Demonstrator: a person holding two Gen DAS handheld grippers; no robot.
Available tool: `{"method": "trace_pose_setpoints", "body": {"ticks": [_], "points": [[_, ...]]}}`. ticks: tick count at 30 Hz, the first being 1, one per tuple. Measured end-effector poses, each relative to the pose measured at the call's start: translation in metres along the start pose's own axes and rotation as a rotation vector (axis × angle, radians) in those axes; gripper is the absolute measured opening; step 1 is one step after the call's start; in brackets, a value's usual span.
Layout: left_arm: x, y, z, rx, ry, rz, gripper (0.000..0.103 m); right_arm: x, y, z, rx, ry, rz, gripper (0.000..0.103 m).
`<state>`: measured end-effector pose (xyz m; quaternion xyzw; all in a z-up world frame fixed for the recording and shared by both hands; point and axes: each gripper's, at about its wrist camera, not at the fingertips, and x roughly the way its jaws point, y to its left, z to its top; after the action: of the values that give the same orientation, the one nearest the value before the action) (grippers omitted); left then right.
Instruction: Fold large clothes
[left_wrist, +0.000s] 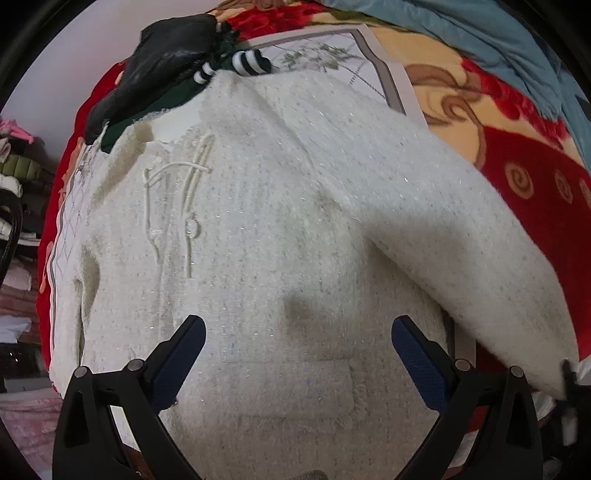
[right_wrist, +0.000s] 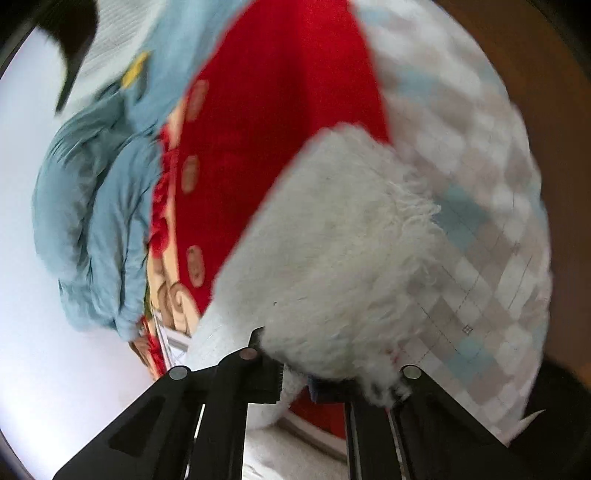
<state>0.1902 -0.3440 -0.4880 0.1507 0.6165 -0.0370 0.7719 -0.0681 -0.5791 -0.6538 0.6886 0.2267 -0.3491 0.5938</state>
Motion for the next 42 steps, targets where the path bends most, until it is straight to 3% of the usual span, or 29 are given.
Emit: {"method": "trace_pose_setpoints", "body": {"ticks": [8,15,19,23,25,29,31,33,35,38,40,42], "points": [[0.017,0.061,0.010,-0.110,-0.005,0.050,0.103,-0.037,0.132,-0.024,-0.404,-0.015,0.067,0.009],[0.041,0.185,0.014,-0.315,-0.007,0.130,0.103,-0.003,0.241,-0.130,-0.687,0.114,0.144,0.007],[0.054,0.279,-0.004,-0.481,0.025,0.195,0.103,0.043,0.295,-0.242,-0.873,0.279,0.181,0.007],[0.066,0.352,-0.035,-0.614,0.063,0.251,0.103,0.084,0.314,-0.369,-1.097,0.427,0.193,0.007],[0.070,0.378,-0.052,-0.664,0.077,0.271,0.103,0.110,0.309,-0.448,-1.228,0.536,0.175,0.007],[0.080,0.409,-0.083,-0.734,0.118,0.298,0.103,0.151,0.267,-0.568,-1.471,0.714,0.073,0.007],[0.087,0.416,-0.097,-0.750,0.148,0.301,0.103,0.175,0.232,-0.617,-1.587,0.845,-0.055,0.008],[0.091,0.417,-0.103,-0.756,0.171,0.290,0.103,0.196,0.212,-0.631,-1.695,0.878,-0.157,0.015],[0.088,0.416,-0.108,-0.759,0.180,0.270,0.103,0.193,0.203,-0.634,-1.725,0.894,-0.163,0.022],[0.080,0.410,-0.104,-0.751,0.164,0.237,0.103,0.169,0.212,-0.597,-1.549,0.976,-0.080,0.068],[0.073,0.403,-0.095,-0.737,0.142,0.207,0.103,0.147,0.223,-0.555,-1.447,0.947,-0.053,0.072],[0.067,0.395,-0.081,-0.710,0.108,0.186,0.103,0.133,0.229,-0.503,-1.372,0.843,-0.117,0.072]]}}
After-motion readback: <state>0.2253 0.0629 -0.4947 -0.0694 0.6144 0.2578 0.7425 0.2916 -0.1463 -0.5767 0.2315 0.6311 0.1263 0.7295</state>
